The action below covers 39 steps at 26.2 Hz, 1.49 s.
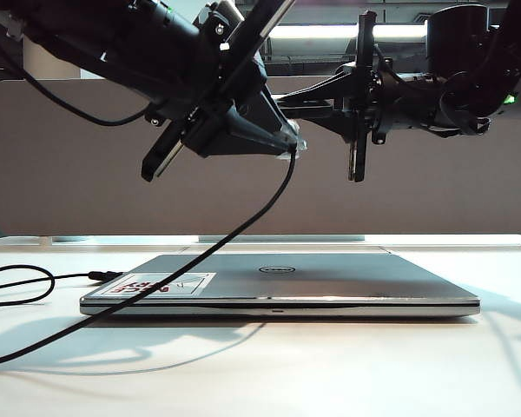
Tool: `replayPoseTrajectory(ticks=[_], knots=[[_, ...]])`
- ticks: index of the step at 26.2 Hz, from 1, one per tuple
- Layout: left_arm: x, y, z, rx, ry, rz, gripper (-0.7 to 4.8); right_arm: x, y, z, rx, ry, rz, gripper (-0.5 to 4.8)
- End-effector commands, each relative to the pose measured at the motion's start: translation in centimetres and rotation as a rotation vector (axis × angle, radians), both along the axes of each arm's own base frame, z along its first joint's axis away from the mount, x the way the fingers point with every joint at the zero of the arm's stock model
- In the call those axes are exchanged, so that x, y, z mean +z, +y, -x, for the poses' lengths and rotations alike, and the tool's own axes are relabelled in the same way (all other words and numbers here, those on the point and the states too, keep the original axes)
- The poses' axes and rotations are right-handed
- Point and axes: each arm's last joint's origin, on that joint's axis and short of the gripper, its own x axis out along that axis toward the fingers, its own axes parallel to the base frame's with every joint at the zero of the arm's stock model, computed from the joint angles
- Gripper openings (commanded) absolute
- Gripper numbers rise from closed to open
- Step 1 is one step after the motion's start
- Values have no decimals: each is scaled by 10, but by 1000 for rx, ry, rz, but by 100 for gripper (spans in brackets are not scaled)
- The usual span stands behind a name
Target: Pick up the charging cable and the phone, plug the charging cable into the charging port on the phone, and finally place them back on the table.
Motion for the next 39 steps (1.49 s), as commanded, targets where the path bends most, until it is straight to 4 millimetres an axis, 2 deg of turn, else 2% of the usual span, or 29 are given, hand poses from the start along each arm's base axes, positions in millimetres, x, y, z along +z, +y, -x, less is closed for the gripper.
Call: replayPoseTrajectory(ticks=[1,30,39], knots=[[3,-1,0,0,-9,21,-7,8,1,1,12,-49,-10,-1],[4,-1,0,0,-18,32,-7,7,4,3,26,-83,-7,-1],[6,-2,0,3,-25,54,-7,-3,4,7,31,-59,0,-1]])
